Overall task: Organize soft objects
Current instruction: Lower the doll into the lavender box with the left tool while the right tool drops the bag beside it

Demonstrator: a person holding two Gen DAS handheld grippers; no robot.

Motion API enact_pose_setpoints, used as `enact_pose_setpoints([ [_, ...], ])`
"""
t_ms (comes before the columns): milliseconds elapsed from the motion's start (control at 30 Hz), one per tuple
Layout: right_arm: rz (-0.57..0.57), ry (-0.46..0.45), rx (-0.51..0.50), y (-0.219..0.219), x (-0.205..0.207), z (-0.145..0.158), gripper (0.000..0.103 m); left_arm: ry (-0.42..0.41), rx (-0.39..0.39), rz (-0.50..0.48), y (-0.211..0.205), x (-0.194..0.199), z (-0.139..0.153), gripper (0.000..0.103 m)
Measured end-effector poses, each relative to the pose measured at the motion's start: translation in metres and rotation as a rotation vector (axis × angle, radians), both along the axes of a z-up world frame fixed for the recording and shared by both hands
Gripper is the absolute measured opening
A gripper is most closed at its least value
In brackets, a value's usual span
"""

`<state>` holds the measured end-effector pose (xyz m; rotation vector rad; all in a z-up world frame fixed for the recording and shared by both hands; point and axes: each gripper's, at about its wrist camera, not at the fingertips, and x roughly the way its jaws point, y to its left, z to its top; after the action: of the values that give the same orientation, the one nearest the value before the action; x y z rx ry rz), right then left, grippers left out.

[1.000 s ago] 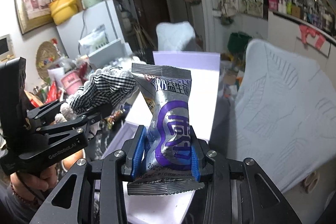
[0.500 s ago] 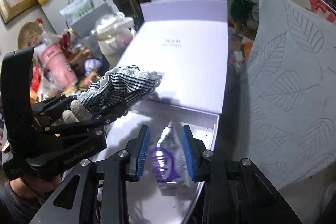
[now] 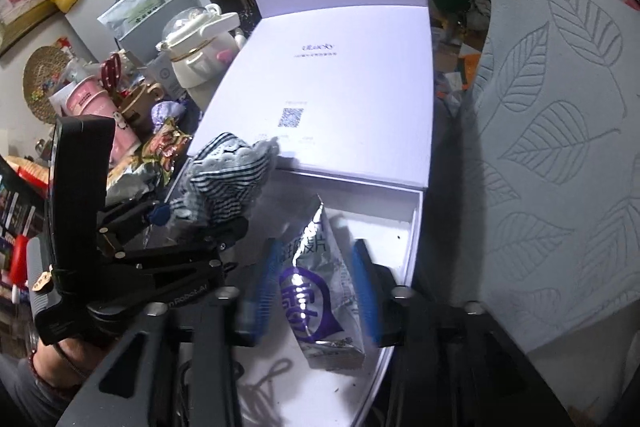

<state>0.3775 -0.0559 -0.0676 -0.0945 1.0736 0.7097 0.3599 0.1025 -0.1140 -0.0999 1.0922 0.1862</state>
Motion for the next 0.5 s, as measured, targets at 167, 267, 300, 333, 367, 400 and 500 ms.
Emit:
enact_pose_setpoints([
  [167,-0.018,0.011,-0.008,-0.002,0.000,0.000,0.051,-0.008,0.012,-0.021,-0.006,-0.007,0.008,0.083],
  [267,-0.027,0.011,-0.016,-0.005,-0.003,0.001,0.052,-0.020,0.017,-0.015,-0.008,-0.011,0.017,0.083],
  [300,-0.028,0.009,-0.020,-0.005,-0.005,0.001,0.057,-0.022,0.010,-0.013,-0.008,-0.012,0.020,0.083],
  [333,-0.026,0.006,-0.028,-0.005,-0.007,0.002,0.058,-0.025,0.004,-0.008,-0.007,-0.014,0.023,0.083],
  [367,-0.024,0.001,-0.036,-0.004,-0.009,0.004,0.060,-0.031,0.001,-0.004,-0.007,-0.015,0.026,0.083],
  [400,-0.023,-0.003,-0.038,-0.004,-0.010,0.005,0.060,-0.038,0.000,-0.001,-0.007,-0.017,0.029,0.083],
  [500,-0.021,-0.014,-0.027,-0.005,-0.016,0.014,0.060,-0.060,-0.029,-0.007,-0.007,-0.026,0.041,0.083],
])
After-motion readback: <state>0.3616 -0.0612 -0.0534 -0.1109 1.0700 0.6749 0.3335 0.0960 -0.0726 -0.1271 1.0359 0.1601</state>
